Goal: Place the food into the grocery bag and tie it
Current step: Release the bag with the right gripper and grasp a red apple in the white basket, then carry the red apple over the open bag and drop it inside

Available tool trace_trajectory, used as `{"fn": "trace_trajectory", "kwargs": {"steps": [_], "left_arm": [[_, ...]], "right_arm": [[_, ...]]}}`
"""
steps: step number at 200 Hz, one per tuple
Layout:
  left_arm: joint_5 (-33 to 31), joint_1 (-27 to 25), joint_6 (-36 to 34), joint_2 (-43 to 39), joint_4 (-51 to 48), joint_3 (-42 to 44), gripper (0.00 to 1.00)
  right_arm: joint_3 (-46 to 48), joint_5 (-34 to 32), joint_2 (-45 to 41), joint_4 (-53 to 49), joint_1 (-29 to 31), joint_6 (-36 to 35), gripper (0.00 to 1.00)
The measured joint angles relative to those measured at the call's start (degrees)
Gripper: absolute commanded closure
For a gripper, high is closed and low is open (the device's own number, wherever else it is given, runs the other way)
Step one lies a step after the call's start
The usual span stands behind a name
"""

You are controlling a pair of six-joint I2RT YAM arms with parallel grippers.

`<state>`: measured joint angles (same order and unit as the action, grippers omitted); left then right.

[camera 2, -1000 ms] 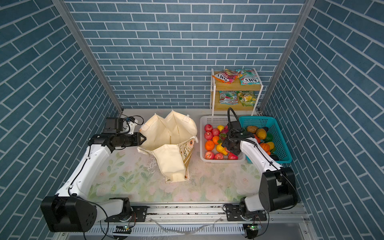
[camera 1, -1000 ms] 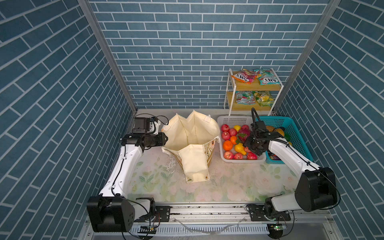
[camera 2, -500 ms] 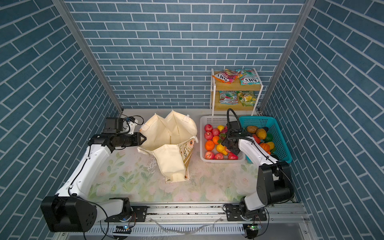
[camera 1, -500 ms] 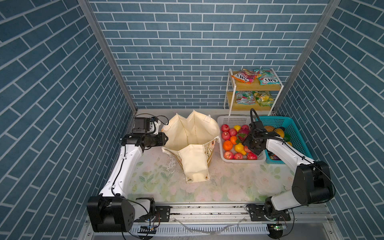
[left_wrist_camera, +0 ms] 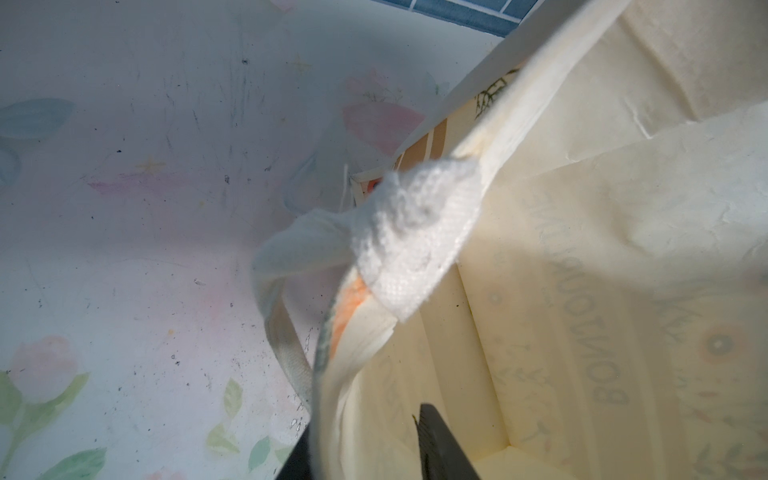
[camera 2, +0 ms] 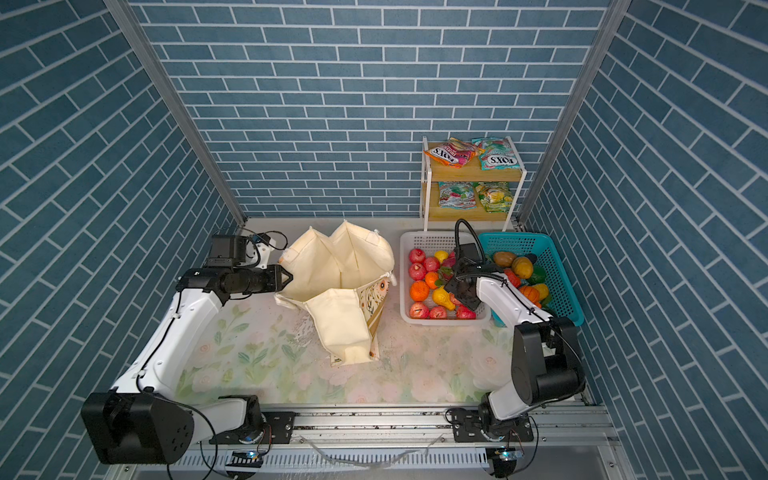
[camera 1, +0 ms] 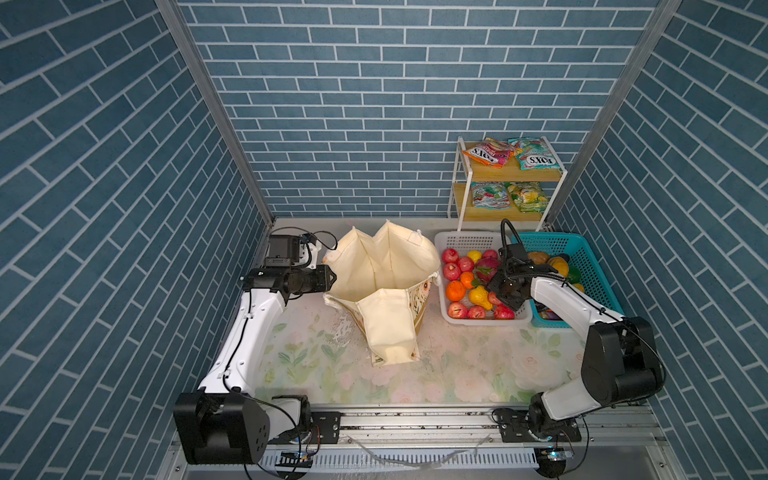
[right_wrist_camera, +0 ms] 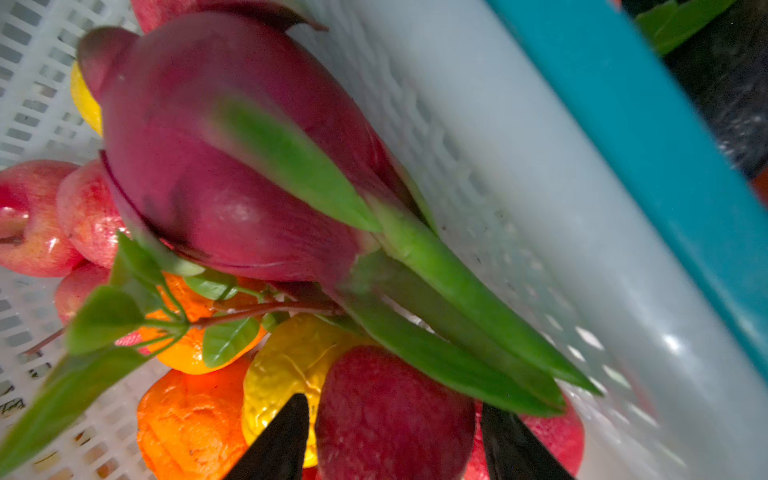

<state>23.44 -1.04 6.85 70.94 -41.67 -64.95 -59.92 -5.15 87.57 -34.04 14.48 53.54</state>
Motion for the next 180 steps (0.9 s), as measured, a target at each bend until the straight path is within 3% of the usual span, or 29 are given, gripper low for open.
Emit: {"fn": "trace_trajectory", "kwargs": {"steps": [42, 118, 150, 180], "left_arm": [[0.0, 0.0, 0.0, 0.0, 0.0, 0.0, 0.62], [0.0, 0.0, 0.0, 0.0, 0.0, 0.0, 0.62], [0.0, 0.0, 0.0, 0.0, 0.0, 0.0, 0.62], [0.0, 0.0, 0.0, 0.0, 0.0, 0.0, 0.62]], "right_arm": [[0.2, 0.0, 0.2, 0.3, -0.1, 0.7, 0.48], [-0.7, 2.0, -7.2, -2.3, -0.1, 0.1, 0.51], [-5.7, 3.3, -12.9, -5.7, 1.9, -1.5, 0.51], [-14.4, 3.4, -16.3, -7.0, 8.1, -4.3, 0.51]]}}
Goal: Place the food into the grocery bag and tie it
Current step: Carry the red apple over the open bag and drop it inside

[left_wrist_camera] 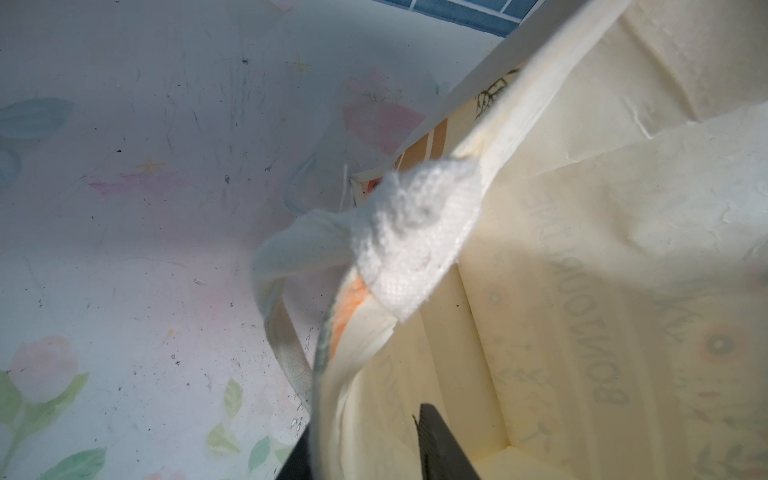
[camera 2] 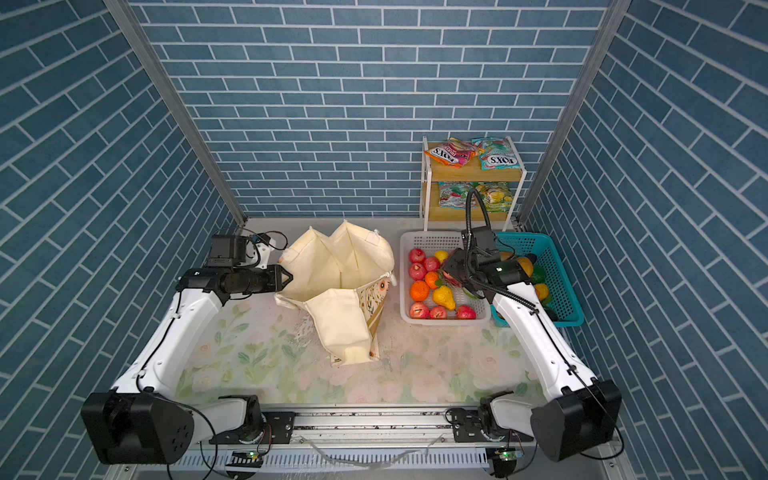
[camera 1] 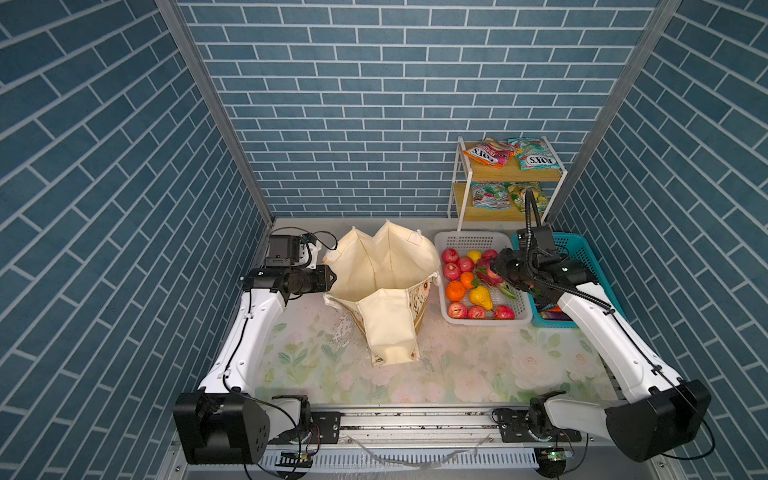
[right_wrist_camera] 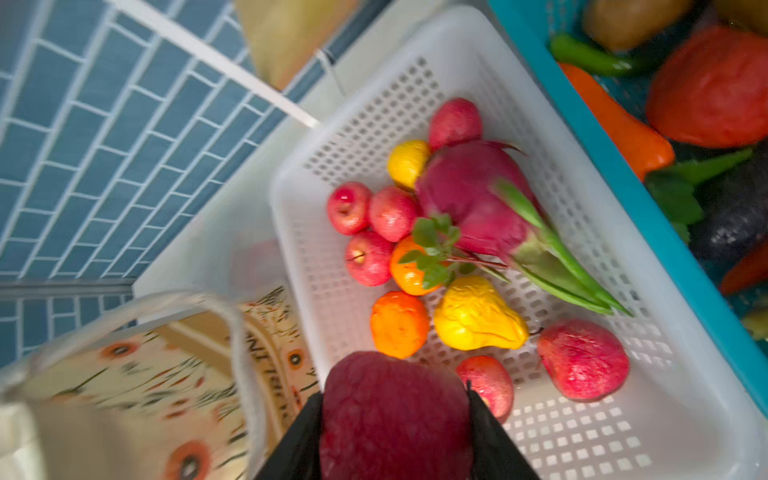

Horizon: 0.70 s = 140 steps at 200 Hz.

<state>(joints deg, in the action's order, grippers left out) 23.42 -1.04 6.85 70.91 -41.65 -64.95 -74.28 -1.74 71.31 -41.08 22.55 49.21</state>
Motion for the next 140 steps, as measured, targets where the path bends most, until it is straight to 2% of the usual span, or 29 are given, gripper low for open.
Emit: {"fn": "trace_trajectory", "kwargs": {"steps": [42, 72, 101, 140], "left_arm": [[0.0, 0.0, 0.0, 0.0, 0.0, 0.1, 0.62], [0.0, 0.0, 0.0, 0.0, 0.0, 0.1, 0.62], [0.0, 0.0, 0.0, 0.0, 0.0, 0.1, 0.62], [0.0, 0.0, 0.0, -0.3, 0.0, 0.1, 0.62]], "right_arm": [[-14.4, -0.4, 4.0, 1.1, 14.3, -5.6, 0.54], [-25.5, -0.4, 13.9, 1.8, 23.1, -10.2, 0.54], [-35.2, -0.7, 25.5, 0.3, 28.5, -13.8, 0.54], [-48.1, -0.6, 40.0, -6.3, 31.6, -16.4, 0.54]]}}
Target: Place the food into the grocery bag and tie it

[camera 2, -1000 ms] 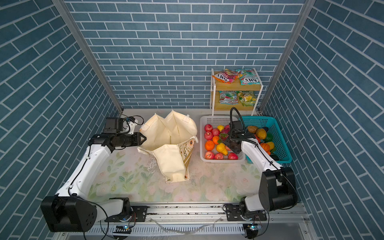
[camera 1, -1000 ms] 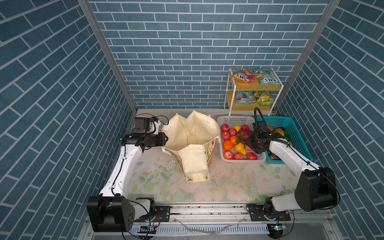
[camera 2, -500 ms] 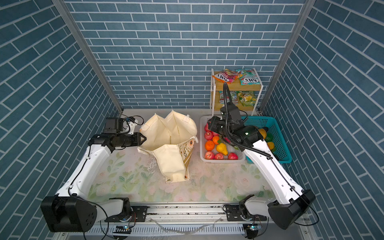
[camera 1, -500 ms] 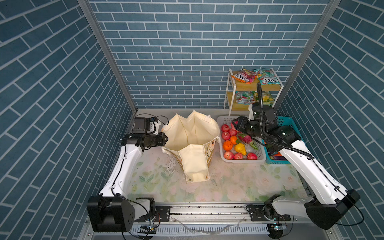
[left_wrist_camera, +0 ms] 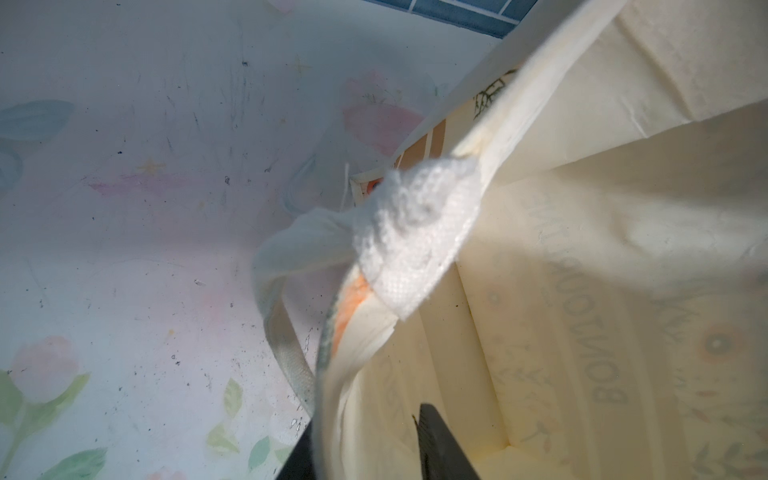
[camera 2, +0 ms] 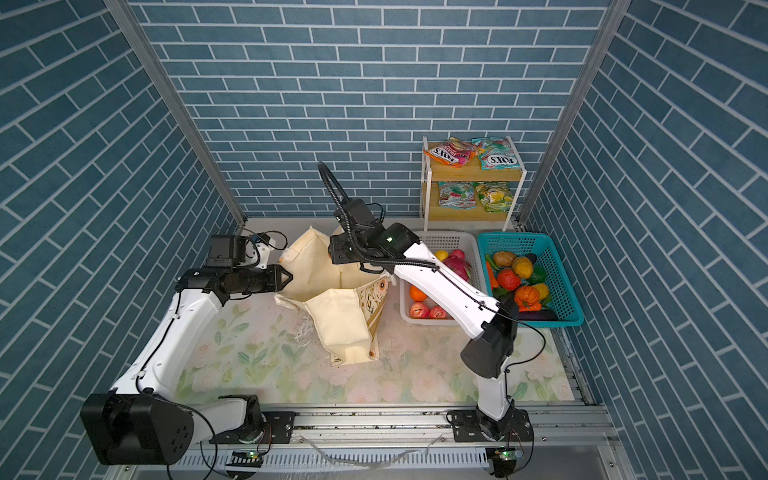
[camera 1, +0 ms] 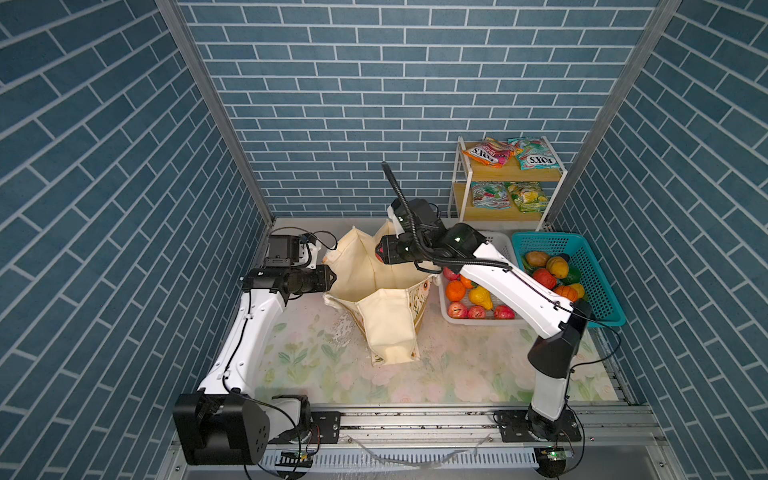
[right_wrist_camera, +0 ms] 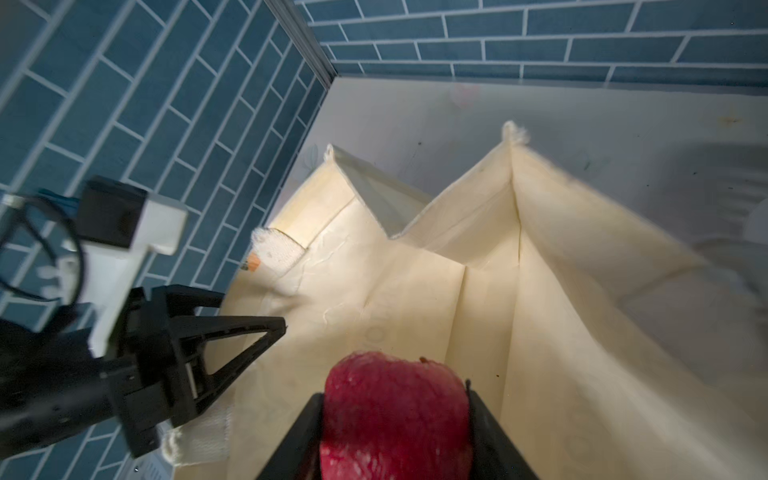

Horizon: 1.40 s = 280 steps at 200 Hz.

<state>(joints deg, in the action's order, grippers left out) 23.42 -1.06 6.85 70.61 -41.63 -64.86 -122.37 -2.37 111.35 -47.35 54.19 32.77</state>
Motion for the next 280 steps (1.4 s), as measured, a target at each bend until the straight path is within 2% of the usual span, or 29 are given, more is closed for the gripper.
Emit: {"fn": "trace_trajectory", "kwargs": {"steps": [50, 79, 92, 101, 110, 165, 194, 228, 241, 255, 280], "left_arm": [[0.0, 0.0, 0.0, -0.2, 0.0, 0.1, 0.62], [0.0, 0.0, 0.0, -0.4, 0.0, 0.1, 0.62], [0.0, 0.0, 0.0, -0.4, 0.0, 0.1, 0.62], [0.0, 0.0, 0.0, -0.5, 0.0, 0.1, 0.63], [0.0, 0.0, 0.0, -0.5, 0.0, 0.1, 0.63], [0.0, 0.0, 0.0, -0.5, 0.0, 0.1, 0.64], [0.0, 0.0, 0.0, -0.5, 0.0, 0.1, 0.64], [0.0, 0.0, 0.0, -0.5, 0.0, 0.1, 0.64], [0.0, 0.0, 0.0, -0.5, 0.0, 0.1, 0.64], [0.0, 0.0, 0.0, -0.5, 0.0, 0.1, 0.64], [0.0, 0.0, 0.0, -0.5, 0.0, 0.1, 0.64]], "right_arm": [[-4.6, -0.4, 8.7, -5.9, 0.2, -1.0, 0.53], [-4.9, -0.8, 10.9, -7.9, 0.2, -1.6, 0.45], [-5.7, -1.1, 11.7, -8.7, 0.2, -1.7, 0.31], [-6.5, -1.4, 12.2, -9.3, 0.3, -2.0, 0.09], [-7.4, -2.0, 12.5, -9.9, 0.3, -2.7, 0.02], [-14.6, -6.8, 11.1, -11.6, 1.9, -6.4, 0.03], [-11.6, -11.4, 3.1, -10.1, 2.6, -7.5, 0.04], [5.7, -20.2, -17.8, -4.1, 1.5, -7.5, 0.07], [12.5, -21.7, -25.0, -2.5, -1.6, -6.3, 0.08], [20.7, -22.4, -32.1, -1.4, -7.8, -3.8, 0.09], [33.3, -22.1, -38.2, -1.1, -17.5, 0.5, 0.1]]}}
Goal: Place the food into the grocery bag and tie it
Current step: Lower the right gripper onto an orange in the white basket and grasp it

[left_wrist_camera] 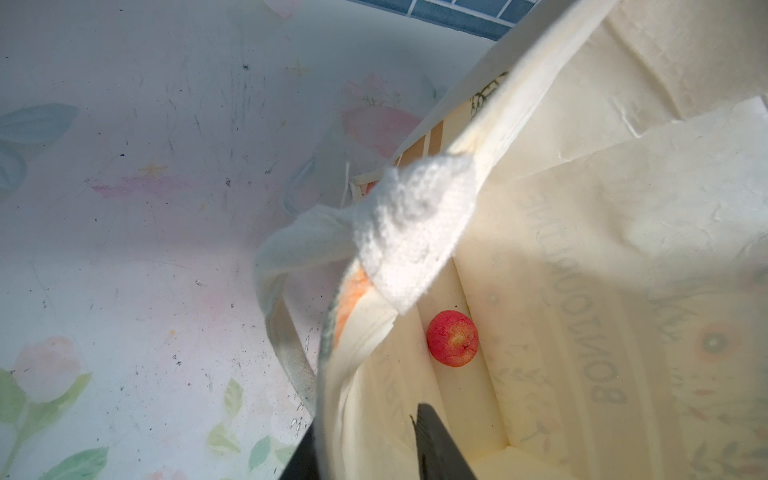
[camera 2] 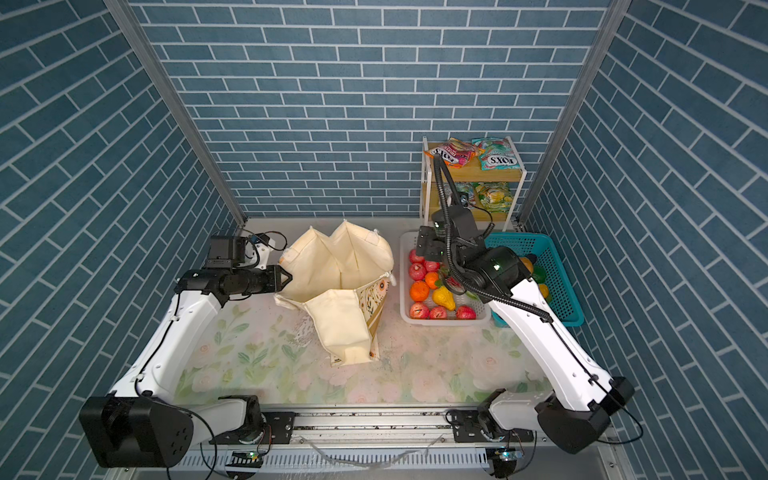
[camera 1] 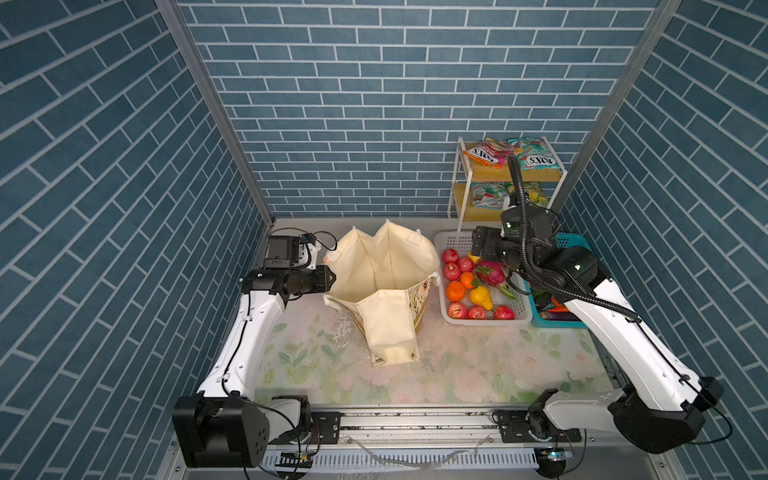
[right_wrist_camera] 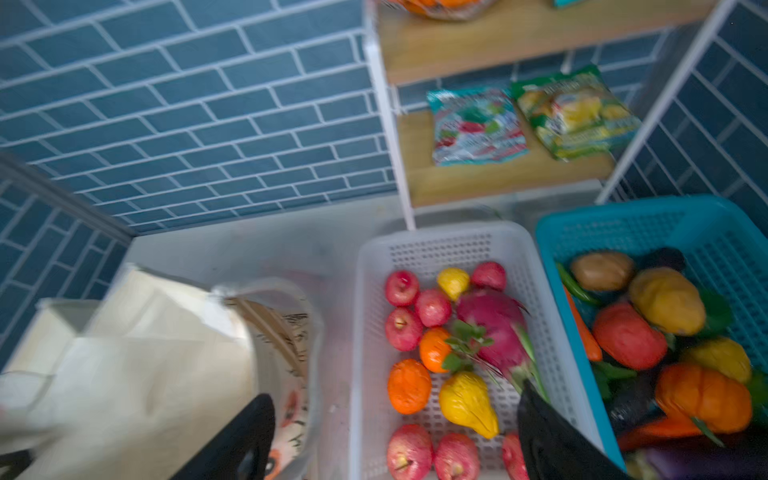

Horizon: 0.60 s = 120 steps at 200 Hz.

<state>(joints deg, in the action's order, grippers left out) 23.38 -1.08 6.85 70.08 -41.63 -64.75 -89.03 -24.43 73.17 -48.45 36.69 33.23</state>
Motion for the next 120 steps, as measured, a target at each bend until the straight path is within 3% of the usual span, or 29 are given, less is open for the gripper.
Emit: {"fn": "trace_trajectory", "kwargs": {"steps": [49, 84, 120], "left_arm": [[0.0, 0.0, 0.0, 0.0, 0.0, 0.0, 0.64], [-0.2, 0.0, 0.0, 0.0, 0.0, 0.0, 0.64], [-0.2, 0.0, 0.0, 0.0, 0.0, 0.0, 0.64]], "right_arm": [[17.1, 10.5, 1.4, 0.9, -8.8, 5.7, 0.12], [21.5, 18.0, 6.1, 4.9, -9.4, 10.9, 0.13], [24.8, 24.4, 10.4, 12.1, -9.3, 20.9, 0.14]]}}
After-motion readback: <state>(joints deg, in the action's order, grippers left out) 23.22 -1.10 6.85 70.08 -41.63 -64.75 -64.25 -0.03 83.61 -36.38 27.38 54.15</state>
